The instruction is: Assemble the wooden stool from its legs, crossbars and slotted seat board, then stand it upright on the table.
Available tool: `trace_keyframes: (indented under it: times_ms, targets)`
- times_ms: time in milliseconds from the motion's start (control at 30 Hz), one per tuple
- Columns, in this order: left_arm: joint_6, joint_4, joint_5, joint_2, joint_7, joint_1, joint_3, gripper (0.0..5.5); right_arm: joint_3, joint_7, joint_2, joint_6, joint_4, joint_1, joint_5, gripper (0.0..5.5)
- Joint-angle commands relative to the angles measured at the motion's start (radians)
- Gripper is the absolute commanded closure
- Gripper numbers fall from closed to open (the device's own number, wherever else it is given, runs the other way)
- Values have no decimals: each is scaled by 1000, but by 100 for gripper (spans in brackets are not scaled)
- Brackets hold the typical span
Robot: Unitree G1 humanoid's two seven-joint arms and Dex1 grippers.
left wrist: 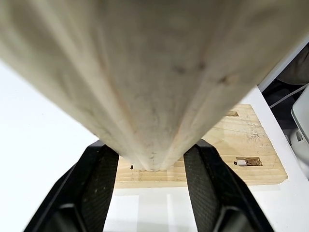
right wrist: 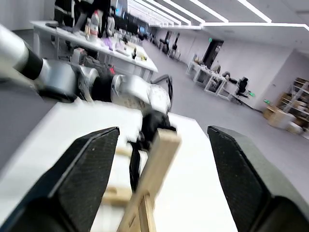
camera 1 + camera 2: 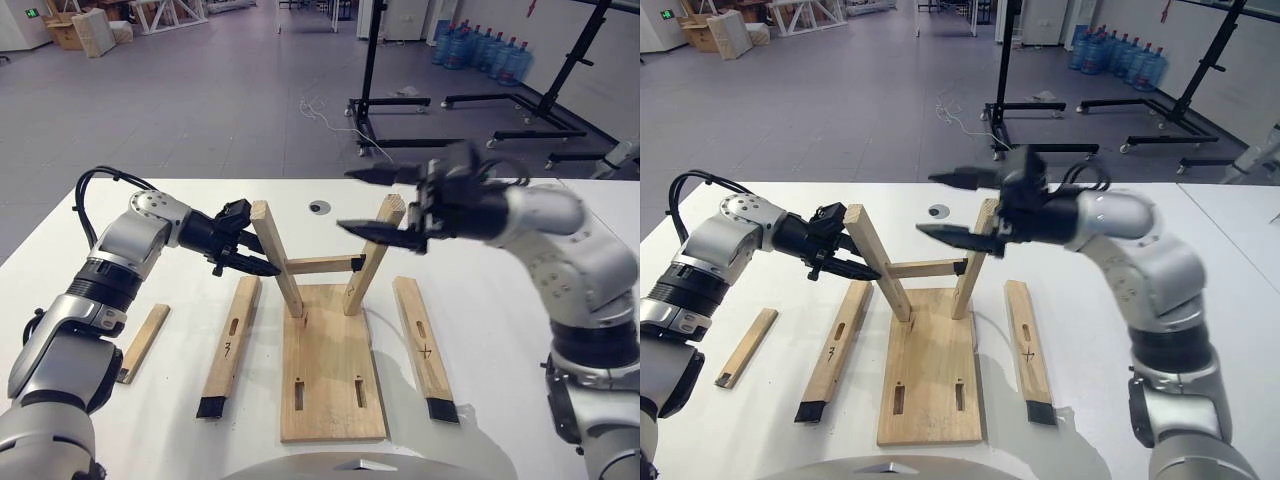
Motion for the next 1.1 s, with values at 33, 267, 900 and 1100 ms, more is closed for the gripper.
trace_keyframes:
  times_ms: [33,267,900,1100]
  targets:
    - [2,34,179,20,35,54,-92,350,-213,64,-76,94,386,-35,127,211]
    - [-5,53,177,2,27,29,-96,350,-90,214,-17,191,618,101,78,211]
    - [-71,92,205,-51,-6,-18,-154,350,230,278,276,12,526,-3,-166,211]
    - [-79,80,215,-66,-16,-32,-169,350,296,295,300,-29,557,-14,-249,211]
